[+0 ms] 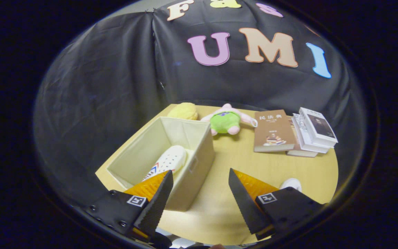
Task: Open the storage box then place both shoes into the box .Put the left shoe in first, then the right shoe, with the right side of both shoes facing outward in a uniform manner.
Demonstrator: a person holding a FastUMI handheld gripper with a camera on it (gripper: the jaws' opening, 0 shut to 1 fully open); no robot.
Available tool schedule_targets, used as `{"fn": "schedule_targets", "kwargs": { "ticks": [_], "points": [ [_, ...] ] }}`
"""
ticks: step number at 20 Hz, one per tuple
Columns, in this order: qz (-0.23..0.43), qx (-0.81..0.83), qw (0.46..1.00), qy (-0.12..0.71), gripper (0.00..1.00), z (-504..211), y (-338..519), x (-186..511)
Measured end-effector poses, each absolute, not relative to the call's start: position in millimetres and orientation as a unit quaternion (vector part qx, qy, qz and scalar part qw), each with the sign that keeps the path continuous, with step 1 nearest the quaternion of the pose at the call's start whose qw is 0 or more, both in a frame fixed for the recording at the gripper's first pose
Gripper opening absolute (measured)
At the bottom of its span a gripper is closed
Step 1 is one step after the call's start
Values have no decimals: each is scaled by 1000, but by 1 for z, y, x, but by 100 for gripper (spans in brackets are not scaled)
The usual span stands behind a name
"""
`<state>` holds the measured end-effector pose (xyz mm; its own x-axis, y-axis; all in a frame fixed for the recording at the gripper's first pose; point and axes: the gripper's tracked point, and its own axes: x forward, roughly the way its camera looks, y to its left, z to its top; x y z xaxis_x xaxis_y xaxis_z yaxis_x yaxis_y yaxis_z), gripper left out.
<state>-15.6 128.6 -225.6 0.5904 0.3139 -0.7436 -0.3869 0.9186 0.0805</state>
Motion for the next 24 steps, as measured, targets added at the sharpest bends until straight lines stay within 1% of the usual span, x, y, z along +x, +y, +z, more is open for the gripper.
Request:
{"fn": "schedule_targets", "kwargs": {
  "ticks": [5,12,16,20,24],
  "points": [
    [140,-53,898,413,100,-230,41,-5],
    [74,-48,898,431,100,-241,-55,-4],
    [57,-48,890,449,100,-254,-103,-4],
    [58,-55,881,466,100,-274,-135,-9],
    [65,-63,859,503,100,-301,-156,-23]
  ]
}}
